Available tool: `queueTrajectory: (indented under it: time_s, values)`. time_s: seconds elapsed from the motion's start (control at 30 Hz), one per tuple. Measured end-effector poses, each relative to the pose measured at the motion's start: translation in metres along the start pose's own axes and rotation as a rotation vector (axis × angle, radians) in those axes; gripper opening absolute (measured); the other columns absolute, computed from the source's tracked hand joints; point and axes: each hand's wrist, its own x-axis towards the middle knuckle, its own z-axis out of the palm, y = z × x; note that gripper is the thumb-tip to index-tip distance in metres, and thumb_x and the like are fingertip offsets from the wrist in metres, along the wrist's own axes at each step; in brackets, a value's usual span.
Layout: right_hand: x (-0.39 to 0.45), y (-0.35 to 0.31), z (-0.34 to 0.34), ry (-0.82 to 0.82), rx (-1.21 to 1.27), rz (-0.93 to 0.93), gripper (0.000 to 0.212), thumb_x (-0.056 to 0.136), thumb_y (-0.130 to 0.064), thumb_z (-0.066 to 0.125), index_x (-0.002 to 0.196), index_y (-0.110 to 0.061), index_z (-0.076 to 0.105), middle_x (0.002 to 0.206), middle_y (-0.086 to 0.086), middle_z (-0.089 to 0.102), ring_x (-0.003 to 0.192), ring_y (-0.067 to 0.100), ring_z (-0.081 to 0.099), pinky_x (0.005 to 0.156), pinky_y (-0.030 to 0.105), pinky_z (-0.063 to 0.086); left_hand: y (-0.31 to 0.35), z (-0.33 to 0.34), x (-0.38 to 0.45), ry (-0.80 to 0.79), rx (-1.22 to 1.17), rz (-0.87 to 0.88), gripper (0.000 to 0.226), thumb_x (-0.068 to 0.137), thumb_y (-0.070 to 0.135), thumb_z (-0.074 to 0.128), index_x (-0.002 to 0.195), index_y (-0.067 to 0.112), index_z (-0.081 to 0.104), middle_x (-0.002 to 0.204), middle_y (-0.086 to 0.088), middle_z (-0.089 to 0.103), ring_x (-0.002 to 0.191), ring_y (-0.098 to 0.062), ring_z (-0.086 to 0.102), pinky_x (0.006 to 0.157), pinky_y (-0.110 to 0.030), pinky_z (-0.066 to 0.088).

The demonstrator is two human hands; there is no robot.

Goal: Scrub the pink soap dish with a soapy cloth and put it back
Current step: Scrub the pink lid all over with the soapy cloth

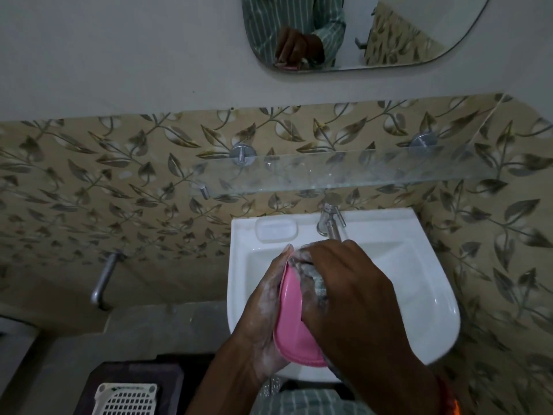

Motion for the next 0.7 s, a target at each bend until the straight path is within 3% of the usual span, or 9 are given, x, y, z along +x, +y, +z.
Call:
queueTrajectory:
  time_s: [0.07,0.13,0.2,0.23,0.27,0.37,0.47,0.57,0.7]
  values:
    - [-0.011,0.000,0.004,-0.097,0.147,-0.003,0.035,0.081,-0.023,0.054,0.105,-0.007,0.074,0.104,0.006,0.074,0.094,0.025,0.071,0.079,0.045,0.060,0.008,-0.002,0.002,-0.018,-0.029,-0.058,0.053,0.097,0.048,0.051,0.104,0.005,0.080,0.096,-0.018,0.079,0.087,-0.028,0.079,0.083,-0.039,0.063]
    - [-0.022,-0.005,0.005,-0.148,0.268,-0.005,0.032,0.082,-0.026,0.060,0.108,-0.015,0.074,0.108,-0.002,0.074,0.100,0.018,0.069,0.085,0.041,0.059,0.018,0.000,0.000,-0.086,-0.049,-0.108,0.063,0.098,0.057,0.050,0.112,0.000,0.074,0.105,-0.023,0.074,0.089,-0.030,0.076,0.092,-0.042,0.060]
    - [-0.030,-0.013,0.004,-0.158,0.321,-0.033,0.030,0.074,-0.021,0.071,0.104,-0.023,0.072,0.101,-0.009,0.072,0.091,0.012,0.069,0.075,0.033,0.061,0.025,-0.004,0.002,-0.077,-0.009,-0.082,0.076,0.091,0.065,0.054,0.115,-0.004,0.073,0.115,-0.029,0.064,0.083,-0.033,0.075,0.079,-0.043,0.064]
    - [-0.034,-0.015,0.003,-0.150,0.321,-0.059,0.031,0.070,-0.020,0.073,0.100,-0.025,0.070,0.095,-0.010,0.071,0.084,0.010,0.068,0.067,0.031,0.060,0.028,-0.006,0.003,-0.048,-0.011,-0.061,0.081,0.087,0.066,0.056,0.118,-0.007,0.070,0.111,-0.030,0.064,0.076,-0.035,0.074,0.068,-0.041,0.065]
    - [-0.036,-0.016,0.001,-0.152,0.299,-0.088,0.033,0.067,-0.020,0.073,0.098,-0.025,0.067,0.090,-0.009,0.068,0.077,0.010,0.067,0.060,0.031,0.060,0.029,-0.007,0.004,-0.036,-0.006,-0.041,0.084,0.084,0.067,0.058,0.121,-0.007,0.069,0.108,-0.031,0.066,0.077,-0.036,0.074,0.066,-0.042,0.065]
    - [-0.037,-0.010,-0.012,-0.224,0.150,-0.218,0.051,0.057,-0.025,0.075,0.104,-0.024,0.055,0.084,-0.005,0.065,0.065,0.012,0.065,0.044,0.030,0.056,0.027,-0.009,0.004,0.066,0.101,-0.012,0.073,0.084,0.068,0.060,0.121,0.007,0.074,0.121,-0.030,0.068,0.098,-0.039,0.070,0.089,-0.050,0.059]
    - [-0.030,0.002,-0.032,-0.339,-0.027,-0.303,0.071,0.046,-0.023,0.089,0.107,-0.024,0.051,0.079,-0.002,0.068,0.059,0.014,0.062,0.035,0.029,0.051,0.026,-0.016,0.004,0.075,0.137,-0.039,0.072,0.088,0.070,0.054,0.121,0.010,0.075,0.127,-0.030,0.065,0.100,-0.038,0.069,0.090,-0.050,0.058]
    - [-0.019,0.015,-0.042,-0.340,-0.090,-0.234,0.062,0.053,-0.016,0.090,0.103,-0.026,0.055,0.072,-0.006,0.064,0.055,0.014,0.056,0.035,0.032,0.049,0.033,-0.018,-0.001,0.037,0.157,-0.034,0.079,0.084,0.075,0.052,0.120,0.009,0.075,0.125,-0.028,0.067,0.105,-0.038,0.065,0.100,-0.055,0.049]
    - [0.007,0.023,-0.051,-0.222,-0.036,-0.175,0.044,0.058,-0.007,0.087,0.095,-0.017,0.065,0.076,-0.002,0.063,0.062,0.016,0.054,0.042,0.027,0.047,0.022,-0.010,-0.008,0.030,0.179,-0.056,0.073,0.088,0.072,0.054,0.126,0.012,0.071,0.118,-0.028,0.066,0.097,-0.038,0.065,0.096,-0.053,0.051]
